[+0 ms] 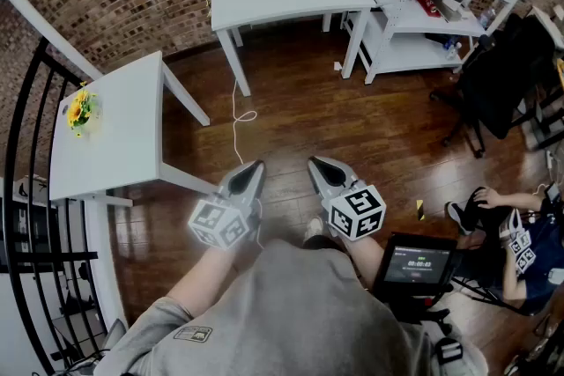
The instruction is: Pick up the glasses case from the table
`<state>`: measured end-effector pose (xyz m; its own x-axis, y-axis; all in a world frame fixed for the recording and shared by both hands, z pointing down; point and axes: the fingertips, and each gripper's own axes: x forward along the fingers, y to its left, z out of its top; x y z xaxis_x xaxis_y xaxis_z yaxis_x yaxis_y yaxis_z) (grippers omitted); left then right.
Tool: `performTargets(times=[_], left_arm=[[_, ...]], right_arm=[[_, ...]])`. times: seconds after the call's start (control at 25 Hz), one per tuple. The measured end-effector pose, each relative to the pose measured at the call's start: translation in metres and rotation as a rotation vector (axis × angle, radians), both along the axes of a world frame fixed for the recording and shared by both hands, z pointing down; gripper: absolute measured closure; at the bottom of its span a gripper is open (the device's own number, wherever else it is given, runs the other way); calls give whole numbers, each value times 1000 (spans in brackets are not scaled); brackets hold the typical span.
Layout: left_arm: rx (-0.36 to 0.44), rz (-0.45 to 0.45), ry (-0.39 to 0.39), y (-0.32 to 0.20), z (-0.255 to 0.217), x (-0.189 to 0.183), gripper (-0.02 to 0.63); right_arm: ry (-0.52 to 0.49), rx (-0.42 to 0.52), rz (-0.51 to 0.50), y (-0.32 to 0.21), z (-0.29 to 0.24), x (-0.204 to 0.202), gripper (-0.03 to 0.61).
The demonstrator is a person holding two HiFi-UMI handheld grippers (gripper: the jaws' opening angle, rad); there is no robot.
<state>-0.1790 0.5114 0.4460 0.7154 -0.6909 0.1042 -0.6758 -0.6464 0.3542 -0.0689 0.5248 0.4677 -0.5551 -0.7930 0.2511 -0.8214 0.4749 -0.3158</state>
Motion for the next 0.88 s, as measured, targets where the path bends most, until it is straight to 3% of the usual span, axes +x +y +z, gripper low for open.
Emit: performTargets(times=[0.28,0.52,0.88], left_arm=[[-23,-34,2,-64,1,46,612],[-37,-53,5,-118,7,56,612],[-35,-11,34,-279,10,44,612]], right_arm=[[12,-5,-7,-61,0,50,568],[7,-22,-11,-111,8,63,568],[52,-27,24,-265,5,53,568]])
